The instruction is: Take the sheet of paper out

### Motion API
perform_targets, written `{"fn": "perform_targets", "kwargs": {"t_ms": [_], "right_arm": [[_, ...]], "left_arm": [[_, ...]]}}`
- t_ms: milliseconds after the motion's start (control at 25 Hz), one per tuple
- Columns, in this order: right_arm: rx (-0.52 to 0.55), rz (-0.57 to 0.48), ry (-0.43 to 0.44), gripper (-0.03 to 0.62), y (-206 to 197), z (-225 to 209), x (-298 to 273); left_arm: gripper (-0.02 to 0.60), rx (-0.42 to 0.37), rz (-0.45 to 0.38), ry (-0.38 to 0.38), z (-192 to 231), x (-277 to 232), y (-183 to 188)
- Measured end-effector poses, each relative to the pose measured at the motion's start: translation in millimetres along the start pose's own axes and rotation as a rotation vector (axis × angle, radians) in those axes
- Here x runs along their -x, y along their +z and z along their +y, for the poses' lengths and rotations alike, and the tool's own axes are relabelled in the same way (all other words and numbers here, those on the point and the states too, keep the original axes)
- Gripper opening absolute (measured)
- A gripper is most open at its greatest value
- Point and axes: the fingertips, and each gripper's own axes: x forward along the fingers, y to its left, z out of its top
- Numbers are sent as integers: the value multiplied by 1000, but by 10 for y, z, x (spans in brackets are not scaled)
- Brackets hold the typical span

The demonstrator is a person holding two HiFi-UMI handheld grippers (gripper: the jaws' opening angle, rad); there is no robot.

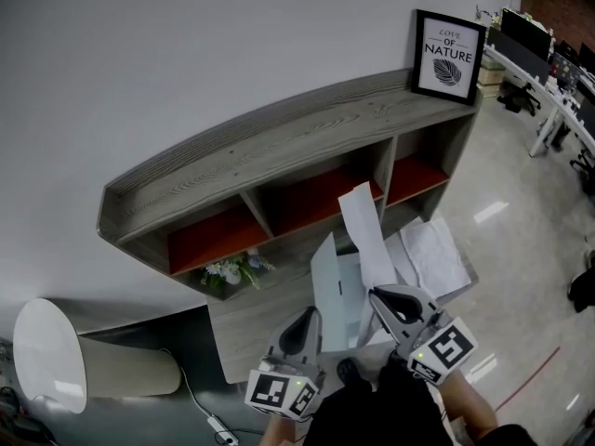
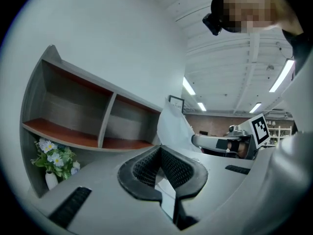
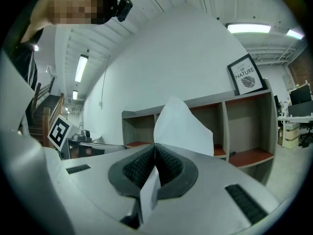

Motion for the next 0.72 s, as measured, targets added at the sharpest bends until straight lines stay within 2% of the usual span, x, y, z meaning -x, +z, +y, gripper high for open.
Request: {"fn": "perform_targets", "kwargs": {"t_ms": [200, 720], "right_arm": [[-15, -23, 12, 12, 85, 2, 25], [-11, -13, 22, 12, 18, 12, 61]], "left_arm": [[11, -37, 0, -15, -79, -22, 101], [11, -31, 6, -9, -27, 10, 123]]}}
